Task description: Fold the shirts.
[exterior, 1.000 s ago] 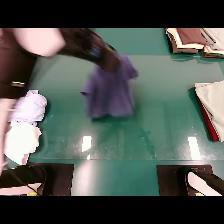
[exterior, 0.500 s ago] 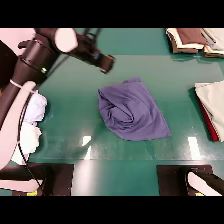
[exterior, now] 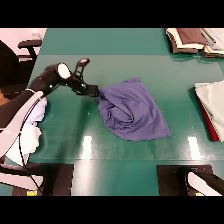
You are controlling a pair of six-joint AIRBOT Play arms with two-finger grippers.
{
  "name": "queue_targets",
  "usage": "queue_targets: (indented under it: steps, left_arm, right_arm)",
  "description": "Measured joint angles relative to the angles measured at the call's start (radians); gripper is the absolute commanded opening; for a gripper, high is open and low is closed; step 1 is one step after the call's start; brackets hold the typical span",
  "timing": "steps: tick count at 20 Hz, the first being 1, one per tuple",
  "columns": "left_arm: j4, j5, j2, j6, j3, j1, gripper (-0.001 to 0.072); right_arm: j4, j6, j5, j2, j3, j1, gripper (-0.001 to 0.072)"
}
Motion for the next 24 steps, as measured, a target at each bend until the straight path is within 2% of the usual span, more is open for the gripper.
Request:
queue_targets:
  steps: [1,4,5,6,7,8,11,12,13,14,17,21,22,24]
  left_arm:
    - [-0.026,0.018,-0.013,0.016,-0.014,-0.01,0.0606]
    - [-0.069,0.074,-0.037,0.045,-0.038,-0.037,0.0605]
    - [-0.08,0.087,-0.041,0.05,-0.041,-0.041,0.0525]
    - [-0.082,0.096,-0.044,0.054,-0.042,-0.043,0.0288]
    - [-0.084,0.1,-0.046,0.057,-0.04,-0.045,0.0123]
    - [-0.086,0.103,-0.048,0.061,-0.036,-0.046,0.003]
    - [-0.079,0.101,-0.05,0.069,-0.006,-0.045,0.0025]
    - [-0.07,0.094,-0.051,0.072,0.013,-0.045,0.0025]
    - [-0.059,0.084,-0.051,0.076,0.031,-0.045,0.0025]
    - [-0.047,0.074,-0.051,0.077,0.051,-0.045,0.0025]
    - [-0.023,0.051,-0.051,0.08,0.09,-0.045,0.0025]
    - [-0.01,0.035,-0.052,0.082,0.109,-0.045,0.0025]
    - [-0.008,0.032,-0.052,0.082,0.111,-0.045,0.0025]
    - [-0.006,0.025,-0.052,0.082,0.113,-0.045,0.0025]
  right_arm:
    - [0.0,0.0,0.0,0.0,-0.027,0.0,0.0016]
    - [-0.001,0.0,0.002,0.0,-0.124,-0.005,0.0015]
    - [0.0,0.0,0.011,0.0,-0.158,-0.012,0.0015]
    - [-0.002,0.0,0.024,0.0,-0.198,-0.024,0.0015]
    - [-0.002,0.001,0.04,0.002,-0.241,-0.039,0.0016]
    - [-0.002,0.001,0.055,0.005,-0.285,-0.056,0.0015]
    - [-0.017,0.002,0.084,0.034,-0.46,-0.121,0.0016]
    - [-0.031,0.002,0.09,0.048,-0.527,-0.142,0.0093]
    - [-0.048,0.002,0.097,0.065,-0.607,-0.164,0.0356]
    - [-0.059,0.002,0.1,0.08,-0.686,-0.184,0.0461]
    - [-0.077,0.002,0.102,0.108,-0.938,-0.231,0.0451]
    - [-0.025,-0.004,0.016,0.075,-1.183,-0.203,0.0444]
    - [-0.012,-0.005,-0.01,0.056,-1.217,-0.179,0.0414]
    - [0.005,-0.009,-0.076,0.005,-1.256,-0.115,0.0264]
